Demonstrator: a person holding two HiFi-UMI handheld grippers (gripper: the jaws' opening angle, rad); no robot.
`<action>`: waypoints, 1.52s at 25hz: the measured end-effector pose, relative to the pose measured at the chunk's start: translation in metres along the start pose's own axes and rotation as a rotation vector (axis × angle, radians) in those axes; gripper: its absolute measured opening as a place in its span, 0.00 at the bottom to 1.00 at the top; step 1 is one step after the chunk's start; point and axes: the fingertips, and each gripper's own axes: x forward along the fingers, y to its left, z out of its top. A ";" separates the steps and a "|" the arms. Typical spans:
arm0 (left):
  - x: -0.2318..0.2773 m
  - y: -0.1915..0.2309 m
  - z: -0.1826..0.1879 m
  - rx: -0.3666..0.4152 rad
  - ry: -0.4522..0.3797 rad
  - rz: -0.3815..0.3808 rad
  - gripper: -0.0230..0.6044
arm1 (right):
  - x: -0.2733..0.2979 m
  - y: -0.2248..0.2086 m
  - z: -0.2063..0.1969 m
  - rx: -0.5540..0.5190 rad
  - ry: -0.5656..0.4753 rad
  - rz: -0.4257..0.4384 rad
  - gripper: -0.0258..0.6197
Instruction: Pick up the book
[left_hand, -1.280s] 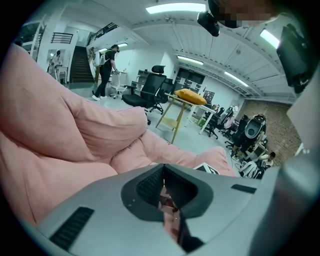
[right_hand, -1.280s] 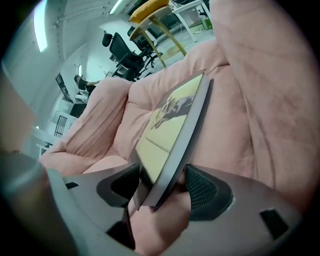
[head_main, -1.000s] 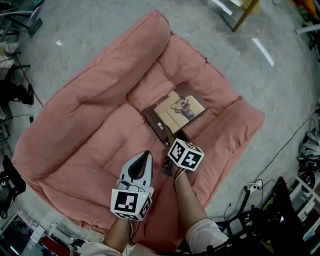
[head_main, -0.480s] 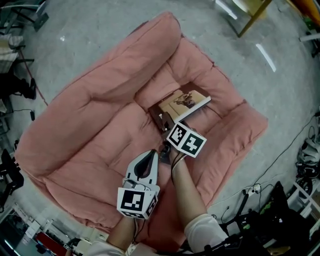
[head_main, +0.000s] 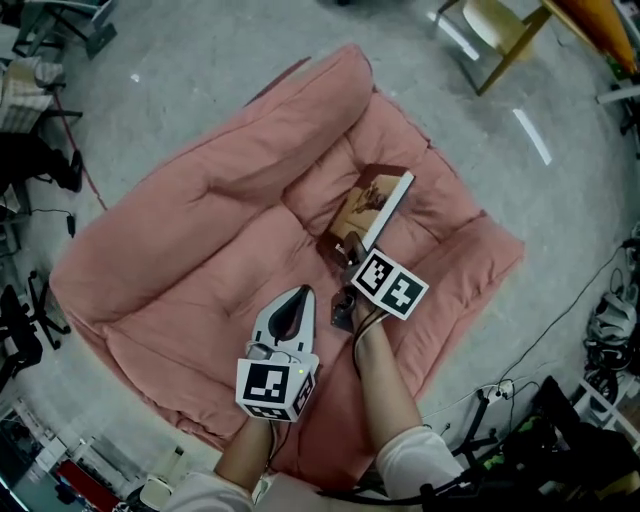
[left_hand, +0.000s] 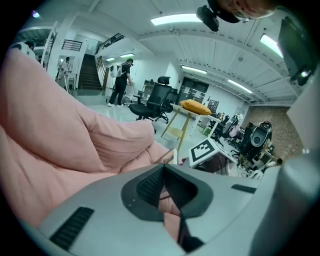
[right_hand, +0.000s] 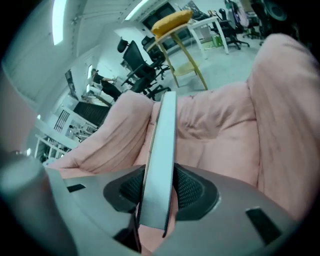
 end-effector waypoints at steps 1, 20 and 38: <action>-0.002 0.000 0.004 0.000 -0.008 0.004 0.05 | -0.007 0.006 0.005 -0.055 -0.006 0.003 0.30; -0.090 -0.002 0.070 0.003 -0.091 0.043 0.05 | -0.155 0.075 0.016 -0.562 -0.081 -0.088 0.29; -0.223 -0.065 0.120 0.172 -0.218 -0.220 0.05 | -0.375 0.096 -0.012 -0.465 -0.449 -0.240 0.29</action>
